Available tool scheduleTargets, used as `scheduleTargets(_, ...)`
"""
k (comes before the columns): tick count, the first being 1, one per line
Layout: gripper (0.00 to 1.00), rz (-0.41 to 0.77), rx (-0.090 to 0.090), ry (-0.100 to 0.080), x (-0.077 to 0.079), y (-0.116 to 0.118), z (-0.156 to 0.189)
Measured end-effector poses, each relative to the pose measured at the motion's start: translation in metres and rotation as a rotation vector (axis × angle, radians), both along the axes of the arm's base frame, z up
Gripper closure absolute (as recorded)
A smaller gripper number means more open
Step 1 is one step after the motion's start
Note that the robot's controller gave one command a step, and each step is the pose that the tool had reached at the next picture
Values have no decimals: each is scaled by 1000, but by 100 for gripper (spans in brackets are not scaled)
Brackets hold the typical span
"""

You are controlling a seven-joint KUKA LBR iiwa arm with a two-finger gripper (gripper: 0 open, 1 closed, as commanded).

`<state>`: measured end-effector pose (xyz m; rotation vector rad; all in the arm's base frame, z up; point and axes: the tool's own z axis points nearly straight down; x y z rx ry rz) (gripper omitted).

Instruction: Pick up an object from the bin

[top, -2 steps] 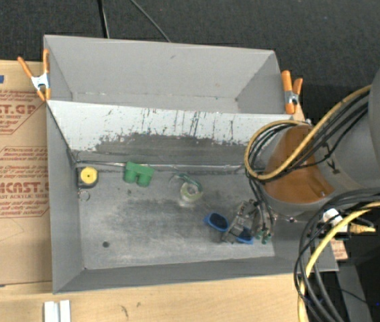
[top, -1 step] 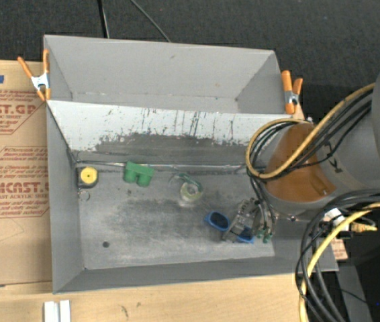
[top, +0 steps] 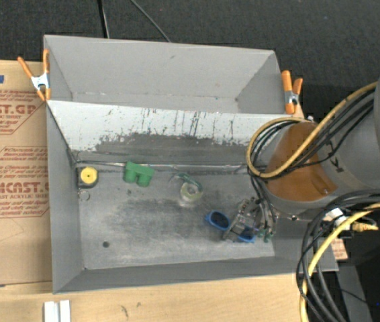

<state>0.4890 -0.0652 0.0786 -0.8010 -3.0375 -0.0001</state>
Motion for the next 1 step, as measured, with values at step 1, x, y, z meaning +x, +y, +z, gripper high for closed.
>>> scheduleTargets(1,100,1,-1,-9,2,0,114)
